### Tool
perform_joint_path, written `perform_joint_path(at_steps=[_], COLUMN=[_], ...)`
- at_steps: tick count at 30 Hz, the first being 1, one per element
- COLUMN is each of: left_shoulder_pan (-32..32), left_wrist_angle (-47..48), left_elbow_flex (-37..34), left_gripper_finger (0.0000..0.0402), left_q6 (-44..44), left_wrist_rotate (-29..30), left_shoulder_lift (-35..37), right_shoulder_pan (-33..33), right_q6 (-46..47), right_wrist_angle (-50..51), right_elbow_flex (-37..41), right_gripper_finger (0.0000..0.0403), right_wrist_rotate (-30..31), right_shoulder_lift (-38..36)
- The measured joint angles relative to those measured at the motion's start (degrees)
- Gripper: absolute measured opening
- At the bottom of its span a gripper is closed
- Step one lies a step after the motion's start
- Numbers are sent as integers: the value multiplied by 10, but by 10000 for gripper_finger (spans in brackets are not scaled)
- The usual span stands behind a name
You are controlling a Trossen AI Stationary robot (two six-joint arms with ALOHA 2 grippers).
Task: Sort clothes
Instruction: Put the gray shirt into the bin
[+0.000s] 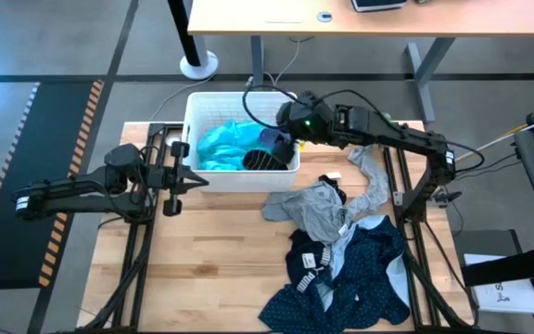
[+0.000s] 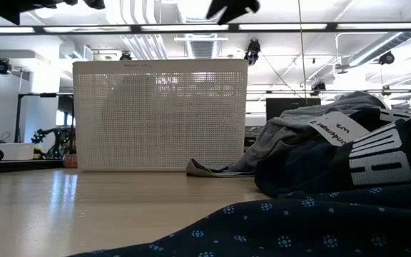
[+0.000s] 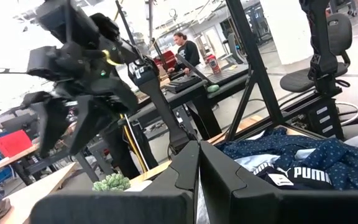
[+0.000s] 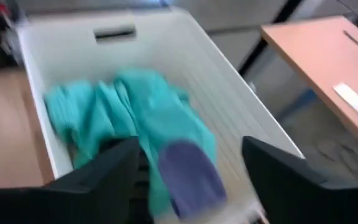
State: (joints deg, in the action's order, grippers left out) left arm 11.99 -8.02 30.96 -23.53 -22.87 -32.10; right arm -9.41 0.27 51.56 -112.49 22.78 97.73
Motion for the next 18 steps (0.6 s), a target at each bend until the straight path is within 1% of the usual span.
perform_joint_path(at_steps=[3, 6, 7, 8, 12, 16, 18], left_shoulder_pan=[0, 0, 0, 0, 0, 0, 0], left_wrist_angle=[0, 0, 1, 3, 6, 6, 5], left_elbow_flex=[0, 0, 0, 0, 0, 0, 0], left_gripper_finger=[0, 0, 0, 0, 0, 0, 0], left_q6=[0, 0, 0, 0, 4, 7, 9], left_wrist_rotate=[0, 0, 0, 0, 0, 0, 0], left_shoulder_lift=[0, 1, 2, 2, 3, 4, 5], right_shoulder_pan=[17, 25, 27, 30, 41, 63, 75], right_q6=[19, 58, 72, 89, 175, 250, 289], right_wrist_angle=[84, 127, 130, 129, 108, 34, 3], right_elbow_flex=[11, 67, 95, 127, 272, 423, 484], right_gripper_finger=[155, 44, 23, 15, 23, 4, 3], right_wrist_rotate=[43, 59, 60, 62, 64, 68, 66], right_shoulder_lift=[-13, -34, -44, -57, -116, -181, -216])
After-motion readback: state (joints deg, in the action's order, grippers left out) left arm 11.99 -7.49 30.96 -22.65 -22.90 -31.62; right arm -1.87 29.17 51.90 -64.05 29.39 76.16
